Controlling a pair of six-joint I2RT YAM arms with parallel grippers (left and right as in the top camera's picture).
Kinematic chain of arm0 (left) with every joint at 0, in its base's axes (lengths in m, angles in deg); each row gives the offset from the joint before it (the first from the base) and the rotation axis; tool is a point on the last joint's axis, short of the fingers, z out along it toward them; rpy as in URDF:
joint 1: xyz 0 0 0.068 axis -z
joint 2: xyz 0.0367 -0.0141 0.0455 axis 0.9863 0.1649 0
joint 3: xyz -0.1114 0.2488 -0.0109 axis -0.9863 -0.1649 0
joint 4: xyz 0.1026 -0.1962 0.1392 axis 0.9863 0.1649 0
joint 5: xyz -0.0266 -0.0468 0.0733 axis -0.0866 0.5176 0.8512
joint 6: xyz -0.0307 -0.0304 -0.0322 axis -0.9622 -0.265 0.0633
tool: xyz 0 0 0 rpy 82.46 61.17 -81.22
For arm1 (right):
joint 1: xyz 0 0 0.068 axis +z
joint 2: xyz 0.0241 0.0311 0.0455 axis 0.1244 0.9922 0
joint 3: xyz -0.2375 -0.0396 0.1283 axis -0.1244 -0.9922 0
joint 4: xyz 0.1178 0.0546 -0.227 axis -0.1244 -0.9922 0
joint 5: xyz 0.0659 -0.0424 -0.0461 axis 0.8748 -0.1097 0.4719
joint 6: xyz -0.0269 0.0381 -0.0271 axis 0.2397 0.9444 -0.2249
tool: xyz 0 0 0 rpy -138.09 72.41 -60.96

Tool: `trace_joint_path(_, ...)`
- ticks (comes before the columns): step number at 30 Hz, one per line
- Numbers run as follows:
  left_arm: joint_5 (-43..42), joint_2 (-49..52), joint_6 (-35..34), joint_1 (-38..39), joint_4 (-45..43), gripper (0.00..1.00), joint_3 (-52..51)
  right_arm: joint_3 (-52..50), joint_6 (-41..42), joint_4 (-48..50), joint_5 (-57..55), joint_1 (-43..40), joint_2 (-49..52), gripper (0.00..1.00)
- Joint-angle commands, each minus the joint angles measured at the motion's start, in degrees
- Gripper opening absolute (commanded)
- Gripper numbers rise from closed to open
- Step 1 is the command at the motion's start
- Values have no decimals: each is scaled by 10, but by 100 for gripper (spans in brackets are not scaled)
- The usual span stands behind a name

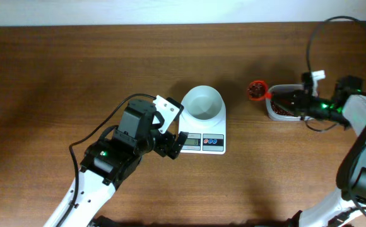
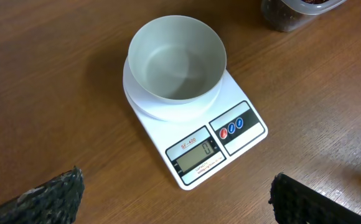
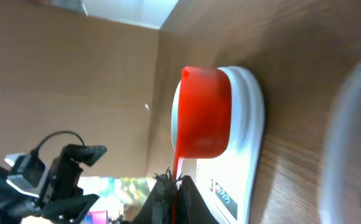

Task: Scoop item into bowl and weigh 50g on scale
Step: 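Carry the filled scoop to the white bowl and pour beans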

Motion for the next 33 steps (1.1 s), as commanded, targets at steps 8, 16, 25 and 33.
trace_joint_path(8, 2, -1, -5, 3, -1, 99, -3, 4, 15, 63, 21, 143, 4, 4)
trace_joint_path(16, 2, -1, -5, 3, -1, 99, -3, 13, 40, 139, -44, 196, 4, 4)
trace_joint_path(25, 2, -1, -5, 3, -1, 99, -3, 18, 33, 256, -60, 228, 4, 4)
trace_joint_path(33, 2, -1, -5, 3, -1, 99, -3, 18, -83, 265, -72, 228, 4, 4)
